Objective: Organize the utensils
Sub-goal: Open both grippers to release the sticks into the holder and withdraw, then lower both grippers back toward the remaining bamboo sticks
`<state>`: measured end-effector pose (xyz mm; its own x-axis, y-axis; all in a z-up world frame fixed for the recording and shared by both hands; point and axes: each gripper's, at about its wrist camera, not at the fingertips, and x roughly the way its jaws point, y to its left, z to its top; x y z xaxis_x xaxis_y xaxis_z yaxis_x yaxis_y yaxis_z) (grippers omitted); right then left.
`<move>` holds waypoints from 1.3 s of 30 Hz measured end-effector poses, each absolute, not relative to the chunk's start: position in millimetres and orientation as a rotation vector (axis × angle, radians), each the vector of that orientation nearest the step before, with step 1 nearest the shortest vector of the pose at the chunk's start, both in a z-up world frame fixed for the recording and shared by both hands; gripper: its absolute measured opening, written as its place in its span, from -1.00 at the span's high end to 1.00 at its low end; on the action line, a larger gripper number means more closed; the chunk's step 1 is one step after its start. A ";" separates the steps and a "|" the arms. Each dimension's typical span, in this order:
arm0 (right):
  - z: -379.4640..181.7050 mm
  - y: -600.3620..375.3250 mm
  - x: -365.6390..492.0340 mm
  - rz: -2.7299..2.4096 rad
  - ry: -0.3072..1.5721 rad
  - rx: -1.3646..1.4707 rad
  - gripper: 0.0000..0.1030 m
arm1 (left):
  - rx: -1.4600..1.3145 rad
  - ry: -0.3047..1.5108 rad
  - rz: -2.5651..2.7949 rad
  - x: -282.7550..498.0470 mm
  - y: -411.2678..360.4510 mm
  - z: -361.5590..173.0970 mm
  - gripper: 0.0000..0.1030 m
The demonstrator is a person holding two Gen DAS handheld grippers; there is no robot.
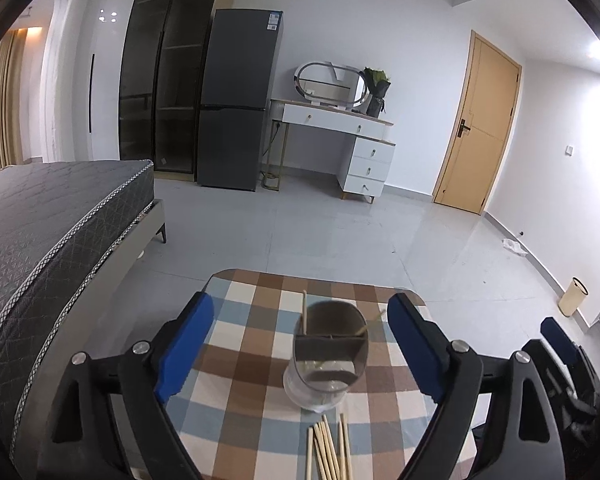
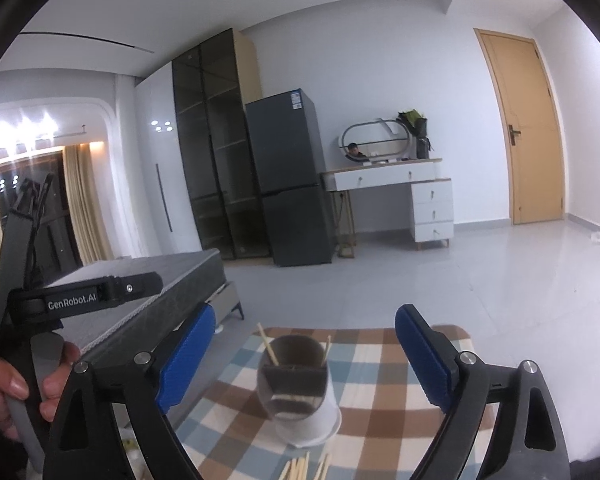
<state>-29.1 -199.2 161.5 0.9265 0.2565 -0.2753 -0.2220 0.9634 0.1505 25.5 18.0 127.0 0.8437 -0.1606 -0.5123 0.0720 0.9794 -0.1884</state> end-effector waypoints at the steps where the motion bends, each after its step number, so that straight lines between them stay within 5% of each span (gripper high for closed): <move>1: 160.5 -199.1 -34.2 0.241 0.294 0.117 -0.83 | -0.167 0.554 -0.122 21.6 17.0 126.5 -0.67; 15: 120.9 -217.9 -65.9 0.203 0.372 0.169 -0.91 | -0.198 0.617 -0.155 -31.5 -1.8 71.7 -0.76; 32: 28.8 -227.4 -25.1 0.162 0.691 0.238 -0.91 | -0.132 0.750 -0.139 33.7 2.0 -28.2 -0.76; 39: -22.2 -211.1 16.0 0.149 0.925 0.164 -0.61 | -0.136 0.867 -0.048 56.7 16.3 -57.9 -0.76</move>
